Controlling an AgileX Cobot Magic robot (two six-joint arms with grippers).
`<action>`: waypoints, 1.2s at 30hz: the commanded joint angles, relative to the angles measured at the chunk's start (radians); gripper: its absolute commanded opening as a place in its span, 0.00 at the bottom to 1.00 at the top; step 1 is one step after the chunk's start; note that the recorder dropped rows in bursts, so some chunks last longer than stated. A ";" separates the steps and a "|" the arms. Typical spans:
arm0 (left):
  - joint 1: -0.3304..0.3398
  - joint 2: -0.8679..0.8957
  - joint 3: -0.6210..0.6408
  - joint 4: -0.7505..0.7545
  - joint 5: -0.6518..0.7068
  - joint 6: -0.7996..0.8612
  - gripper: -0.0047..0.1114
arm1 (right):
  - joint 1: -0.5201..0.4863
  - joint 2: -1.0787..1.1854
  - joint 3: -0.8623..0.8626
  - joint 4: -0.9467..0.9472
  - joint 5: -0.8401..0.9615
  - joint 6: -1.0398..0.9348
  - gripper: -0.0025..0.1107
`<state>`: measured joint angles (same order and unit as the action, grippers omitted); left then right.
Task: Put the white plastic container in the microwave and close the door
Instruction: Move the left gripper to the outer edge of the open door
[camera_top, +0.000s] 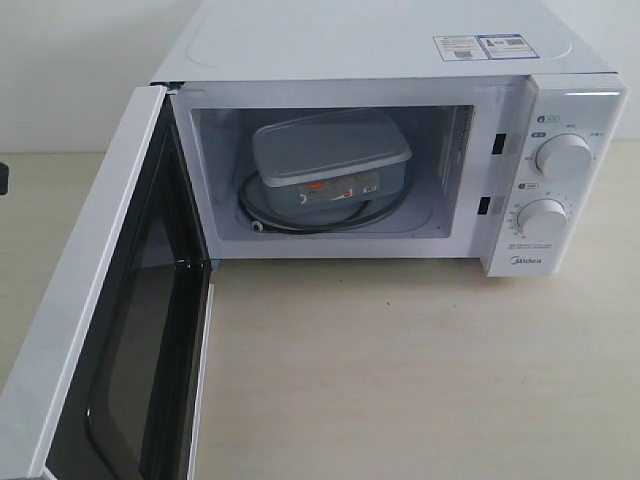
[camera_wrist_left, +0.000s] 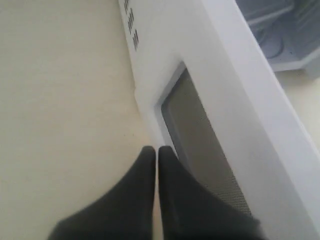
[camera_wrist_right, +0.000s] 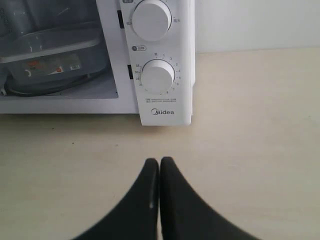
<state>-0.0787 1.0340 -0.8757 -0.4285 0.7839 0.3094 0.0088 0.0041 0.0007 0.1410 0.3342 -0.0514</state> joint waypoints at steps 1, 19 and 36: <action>-0.003 0.004 -0.006 -0.168 0.055 0.211 0.08 | 0.000 -0.004 -0.001 0.001 -0.002 -0.004 0.02; -0.003 0.054 -0.006 -0.330 0.293 0.372 0.08 | 0.000 -0.004 -0.001 0.001 -0.002 -0.004 0.02; -0.032 0.235 -0.006 -0.692 0.407 0.611 0.08 | 0.000 -0.004 -0.001 0.001 -0.002 -0.004 0.02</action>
<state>-0.0829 1.2475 -0.8757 -1.0773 1.1958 0.8896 0.0088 0.0041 0.0007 0.1410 0.3342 -0.0514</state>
